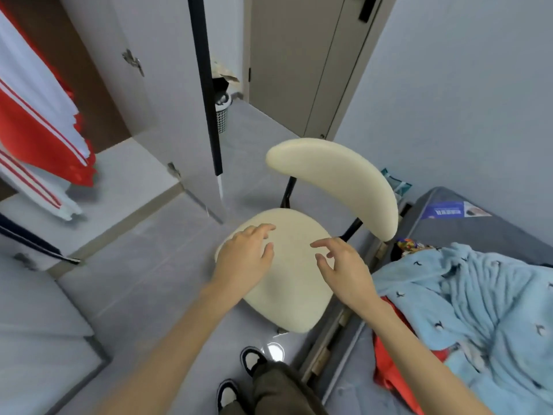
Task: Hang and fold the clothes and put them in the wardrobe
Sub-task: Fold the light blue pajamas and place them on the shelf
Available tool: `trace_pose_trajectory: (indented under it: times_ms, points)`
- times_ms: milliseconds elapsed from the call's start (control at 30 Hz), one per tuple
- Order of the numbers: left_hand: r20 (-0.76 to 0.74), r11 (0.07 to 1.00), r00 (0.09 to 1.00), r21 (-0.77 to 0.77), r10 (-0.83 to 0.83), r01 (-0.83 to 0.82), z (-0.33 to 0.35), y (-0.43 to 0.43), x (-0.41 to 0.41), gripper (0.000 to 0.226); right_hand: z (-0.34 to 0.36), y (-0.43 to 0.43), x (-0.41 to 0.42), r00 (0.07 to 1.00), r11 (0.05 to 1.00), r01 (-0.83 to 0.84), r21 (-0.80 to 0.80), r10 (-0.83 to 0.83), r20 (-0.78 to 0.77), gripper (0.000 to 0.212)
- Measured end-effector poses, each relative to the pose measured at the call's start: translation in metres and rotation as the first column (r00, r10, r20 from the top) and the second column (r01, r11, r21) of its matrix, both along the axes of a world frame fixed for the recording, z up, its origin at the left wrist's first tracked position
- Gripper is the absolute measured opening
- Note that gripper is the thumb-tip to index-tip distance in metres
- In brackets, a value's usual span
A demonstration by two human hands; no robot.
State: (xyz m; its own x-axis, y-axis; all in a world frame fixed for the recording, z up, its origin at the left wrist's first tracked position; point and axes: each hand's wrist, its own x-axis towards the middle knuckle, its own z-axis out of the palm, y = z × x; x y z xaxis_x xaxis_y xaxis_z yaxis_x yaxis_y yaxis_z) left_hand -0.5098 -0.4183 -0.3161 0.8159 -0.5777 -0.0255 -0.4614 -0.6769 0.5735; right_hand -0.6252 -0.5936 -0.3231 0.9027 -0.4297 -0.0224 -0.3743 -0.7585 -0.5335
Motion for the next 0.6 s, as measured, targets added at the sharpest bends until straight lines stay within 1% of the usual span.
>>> trace_pose_trajectory:
  times_ms: [200, 333, 467, 600]
  points:
    - [0.032, 0.992, 0.992, -0.022, -0.125, 0.125, -0.058, -0.049, -0.038, 0.039, -0.064, -0.038, -0.05, 0.996, 0.996, 0.088, -0.003, -0.088, 0.018, 0.025]
    - [0.09, 0.978, 0.977, -0.061, -0.192, 0.198, -0.112, -0.086, -0.058, 0.039, -0.123, -0.072, -0.071, 0.991, 0.99, 0.125, -0.063, -0.122, 0.053, 0.027]
    - [0.128, 0.966, 0.964, -0.082, -0.234, 0.246, -0.16, -0.117, -0.087, 0.038, -0.174, -0.102, -0.1, 0.971, 0.981, 0.188, -0.045, -0.179, 0.156, 0.028]
    - [0.174, 0.959, 0.953, -0.095, -0.248, 0.267, -0.188, -0.139, -0.133, 0.037, -0.202, -0.129, -0.153, 0.94, 0.966, 0.255, -0.047, -0.236, 0.245, 0.025]
